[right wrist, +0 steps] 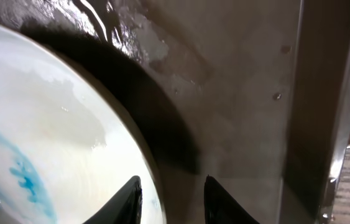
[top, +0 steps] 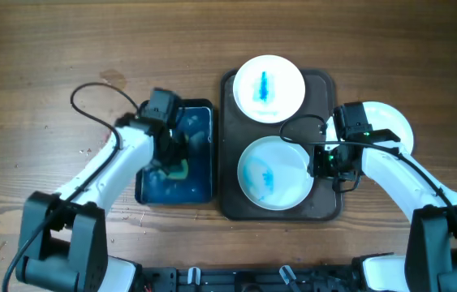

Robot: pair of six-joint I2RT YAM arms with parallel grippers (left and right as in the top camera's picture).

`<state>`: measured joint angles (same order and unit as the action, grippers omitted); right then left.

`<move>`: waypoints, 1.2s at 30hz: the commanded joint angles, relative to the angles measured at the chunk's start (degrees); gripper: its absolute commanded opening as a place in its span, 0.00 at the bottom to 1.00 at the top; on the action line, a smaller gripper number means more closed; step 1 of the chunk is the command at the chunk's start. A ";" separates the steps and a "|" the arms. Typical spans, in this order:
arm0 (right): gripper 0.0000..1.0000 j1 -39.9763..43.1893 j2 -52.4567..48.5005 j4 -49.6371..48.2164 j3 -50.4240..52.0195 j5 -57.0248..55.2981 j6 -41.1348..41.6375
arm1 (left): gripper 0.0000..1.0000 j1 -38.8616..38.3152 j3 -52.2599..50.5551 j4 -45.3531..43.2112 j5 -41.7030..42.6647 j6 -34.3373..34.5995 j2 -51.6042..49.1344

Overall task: Clean dirty plates on tray and stack at the side
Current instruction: 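Grasp the sponge in the basin with the left gripper, then scrub the lower plate on the tray with the sponge in the left gripper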

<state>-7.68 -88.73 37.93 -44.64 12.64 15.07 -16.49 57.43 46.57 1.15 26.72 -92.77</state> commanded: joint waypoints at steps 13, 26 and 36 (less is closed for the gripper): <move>0.04 0.15 -0.96 -10.97 7.10 1.01 4.66 | 0.04 -17.81 16.31 -4.90 17.70 8.76 -5.99; 0.04 0.15 -0.96 -10.27 7.10 1.01 4.61 | 0.04 -25.88 17.00 -2.62 -13.99 14.01 -22.21; 0.04 0.15 -0.96 -10.25 7.10 1.22 4.63 | 0.04 -27.69 19.39 -13.57 13.14 9.49 -21.68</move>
<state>-7.75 -88.55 27.11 -39.07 17.76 19.70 -42.89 77.84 37.23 0.71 37.08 -113.60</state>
